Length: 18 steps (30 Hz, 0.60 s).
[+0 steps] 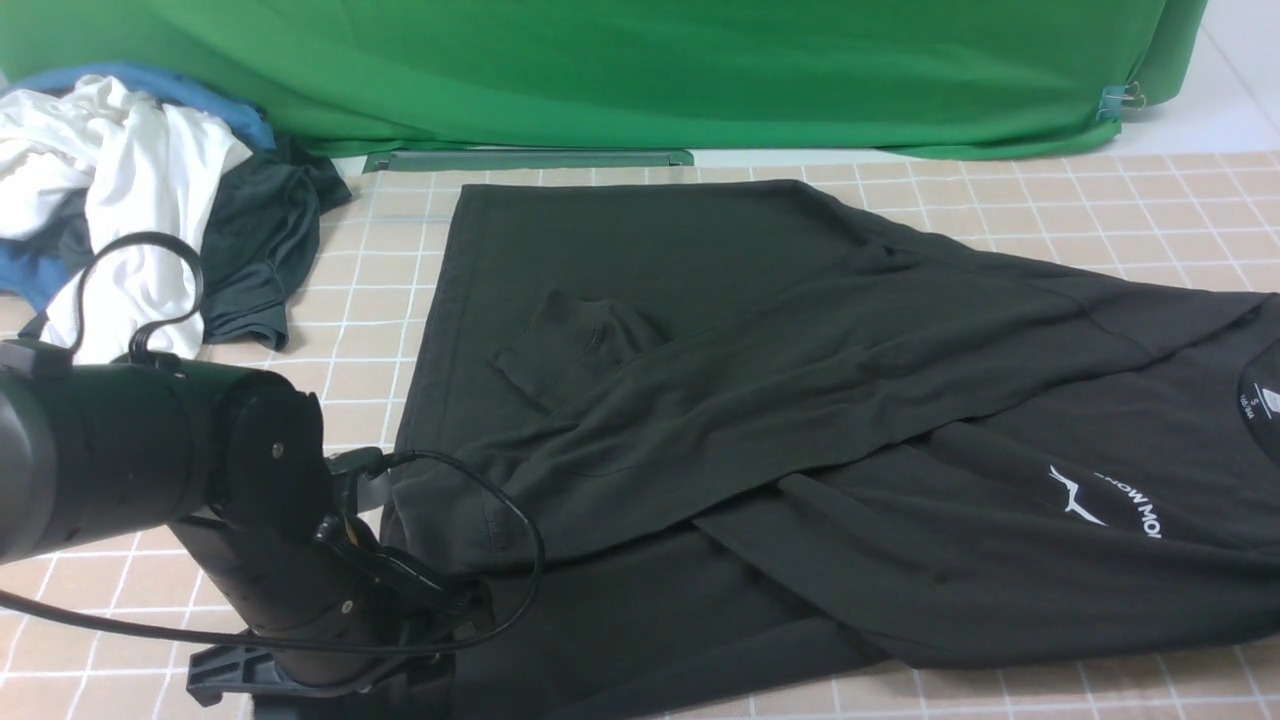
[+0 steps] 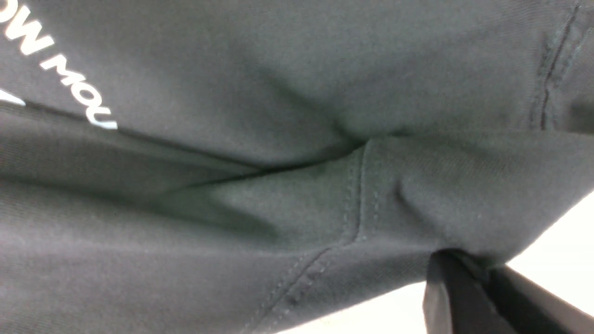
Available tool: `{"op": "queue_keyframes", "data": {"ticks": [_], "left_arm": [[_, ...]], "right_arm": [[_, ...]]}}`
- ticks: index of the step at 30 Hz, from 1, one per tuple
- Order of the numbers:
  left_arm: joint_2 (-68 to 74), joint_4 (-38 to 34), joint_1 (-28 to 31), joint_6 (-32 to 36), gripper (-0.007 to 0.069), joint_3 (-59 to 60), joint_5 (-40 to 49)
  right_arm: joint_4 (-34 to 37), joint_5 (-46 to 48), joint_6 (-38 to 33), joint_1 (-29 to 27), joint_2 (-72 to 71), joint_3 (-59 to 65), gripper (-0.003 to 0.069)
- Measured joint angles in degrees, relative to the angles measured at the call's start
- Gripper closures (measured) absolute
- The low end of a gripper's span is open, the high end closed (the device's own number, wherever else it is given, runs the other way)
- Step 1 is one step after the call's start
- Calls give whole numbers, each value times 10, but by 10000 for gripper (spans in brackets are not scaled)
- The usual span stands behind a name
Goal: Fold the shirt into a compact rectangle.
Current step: 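Grasp the near edge of the shirt at its hem and shoulder corners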
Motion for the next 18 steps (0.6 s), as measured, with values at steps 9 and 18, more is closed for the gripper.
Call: {"op": "queue_keyframes", "data": {"ticks": [9, 18], "left_arm": [[-1, -29, 0, 35, 598, -1, -17], [-38, -34, 0, 47, 606, -9, -2]], "right_arm": [[0, -1, 1, 0, 0, 0, 619], [-2, -1, 1, 0, 0, 0, 594]]}}
